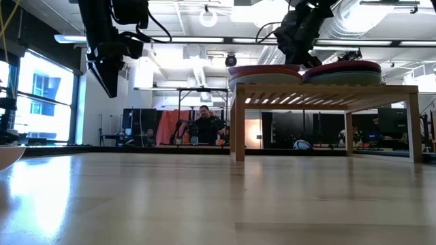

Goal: Place and stack plates onto a shelf
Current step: Stack the purple plate on top of the orange plate on the shelf, then stack the light orange plate on top of the purple plate on the shelf

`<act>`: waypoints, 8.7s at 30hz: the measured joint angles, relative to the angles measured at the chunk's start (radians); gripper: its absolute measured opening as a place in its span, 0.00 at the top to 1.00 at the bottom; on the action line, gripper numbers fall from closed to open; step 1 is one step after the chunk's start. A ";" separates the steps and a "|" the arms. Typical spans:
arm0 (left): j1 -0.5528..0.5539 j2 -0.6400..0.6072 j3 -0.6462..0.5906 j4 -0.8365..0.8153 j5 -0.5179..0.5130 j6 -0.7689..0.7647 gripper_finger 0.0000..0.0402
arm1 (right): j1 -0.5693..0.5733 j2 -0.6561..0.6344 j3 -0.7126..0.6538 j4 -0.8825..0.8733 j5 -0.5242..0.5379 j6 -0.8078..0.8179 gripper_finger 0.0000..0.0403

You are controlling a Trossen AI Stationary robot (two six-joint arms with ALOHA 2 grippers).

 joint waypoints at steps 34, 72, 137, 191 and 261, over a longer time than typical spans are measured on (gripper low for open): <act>-0.004 0.000 0.000 -0.017 0.205 -0.003 0.77 | 0.015 -0.038 0.001 0.133 -0.079 0.069 0.81; -0.931 0.001 -0.001 -0.014 0.050 -0.412 0.77 | 0.831 -0.146 0.001 0.157 0.163 0.460 0.81; -1.118 0.058 -0.450 0.487 0.150 -0.687 0.98 | 1.087 -0.145 0.001 0.187 0.349 0.644 0.81; -0.107 0.059 0.261 0.006 0.003 -0.042 1.00 | 0.866 -0.049 0.001 0.276 0.707 0.433 0.68; 0.131 0.059 0.261 0.157 0.072 -0.030 1.00 | 0.692 0.055 0.001 0.481 0.624 0.198 0.68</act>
